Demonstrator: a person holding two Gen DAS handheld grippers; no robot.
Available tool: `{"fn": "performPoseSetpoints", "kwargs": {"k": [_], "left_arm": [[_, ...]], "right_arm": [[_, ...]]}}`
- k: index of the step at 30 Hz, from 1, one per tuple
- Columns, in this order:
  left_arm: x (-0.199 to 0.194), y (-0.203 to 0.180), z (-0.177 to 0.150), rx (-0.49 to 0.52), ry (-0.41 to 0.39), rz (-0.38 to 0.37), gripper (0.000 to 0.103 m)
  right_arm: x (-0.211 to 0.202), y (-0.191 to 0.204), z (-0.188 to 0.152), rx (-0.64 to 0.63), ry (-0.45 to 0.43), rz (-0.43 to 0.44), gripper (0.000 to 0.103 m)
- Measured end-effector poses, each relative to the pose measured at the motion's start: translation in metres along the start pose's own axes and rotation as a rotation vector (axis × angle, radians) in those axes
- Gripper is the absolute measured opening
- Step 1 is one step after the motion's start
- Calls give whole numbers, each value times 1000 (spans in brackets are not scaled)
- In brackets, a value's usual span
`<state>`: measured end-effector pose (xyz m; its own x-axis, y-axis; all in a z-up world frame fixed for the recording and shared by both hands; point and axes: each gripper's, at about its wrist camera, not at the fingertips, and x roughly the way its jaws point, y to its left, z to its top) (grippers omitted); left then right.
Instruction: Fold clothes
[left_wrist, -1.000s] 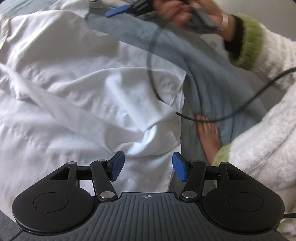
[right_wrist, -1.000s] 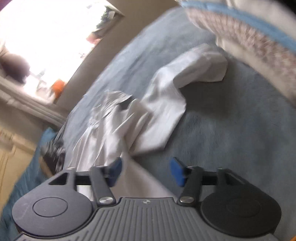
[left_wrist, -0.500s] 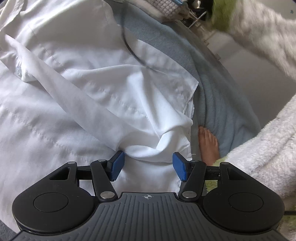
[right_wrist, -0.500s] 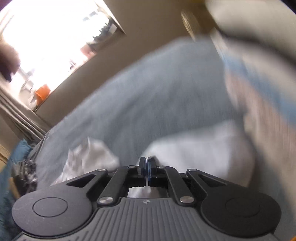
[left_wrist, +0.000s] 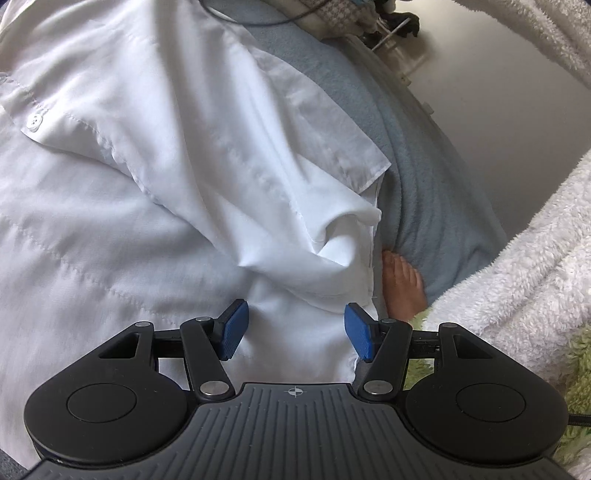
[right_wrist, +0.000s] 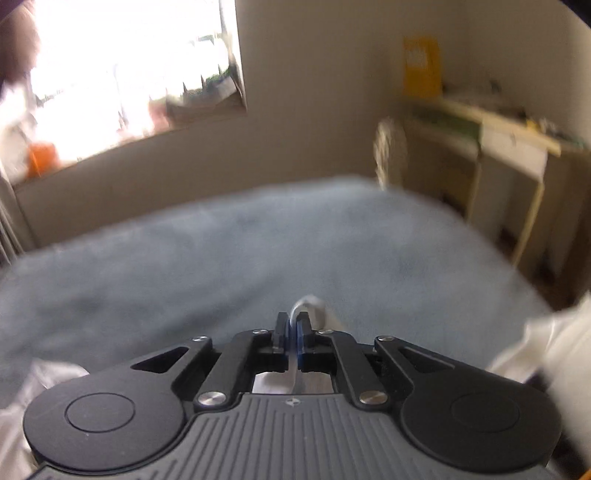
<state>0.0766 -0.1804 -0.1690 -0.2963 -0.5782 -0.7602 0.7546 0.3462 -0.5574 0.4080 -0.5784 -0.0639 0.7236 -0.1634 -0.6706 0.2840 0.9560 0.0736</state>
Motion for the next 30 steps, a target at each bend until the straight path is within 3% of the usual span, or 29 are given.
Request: {"fn": "performPoseSetpoints", "kwargs": {"k": [1, 2, 4, 8, 11, 12, 15, 18, 21, 24, 28, 30], "left_arm": [[0, 0, 0, -2, 0, -2, 57], [0, 1, 0, -3, 0, -3, 58], [-2, 2, 0, 0, 0, -5, 57], [2, 2, 4, 10, -2, -1, 58], [3, 0, 5, 11, -7, 13, 58], [2, -1, 4, 8, -11, 19, 58], [0, -1, 1, -9, -27, 42, 58], [-3, -4, -2, -23, -38, 78, 58], [-5, -6, -4, -37, -49, 113, 58], [-11, -8, -5, -46, -61, 161, 58], [-21, -9, -5, -65, -102, 214, 58], [-27, -12, -3, -74, -137, 228, 58]], "right_arm": [[9, -2, -3, 10, 46, -36, 27], [13, -6, -8, 25, 79, -65, 47], [11, -17, -18, 63, 101, -91, 49], [-13, -35, -18, 99, 113, -64, 49], [-56, -40, -16, 124, 87, 14, 52], [-73, -42, -18, 128, 71, 46, 54], [-145, -45, -32, 95, -32, 159, 73], [-217, -48, -51, 22, -143, 249, 83], [-275, -53, -77, -102, -211, 303, 84], [-315, -57, -111, -213, -186, 360, 83], [-330, -45, -173, -320, -9, 456, 83], [-333, -37, -206, -378, 83, 499, 74]]}}
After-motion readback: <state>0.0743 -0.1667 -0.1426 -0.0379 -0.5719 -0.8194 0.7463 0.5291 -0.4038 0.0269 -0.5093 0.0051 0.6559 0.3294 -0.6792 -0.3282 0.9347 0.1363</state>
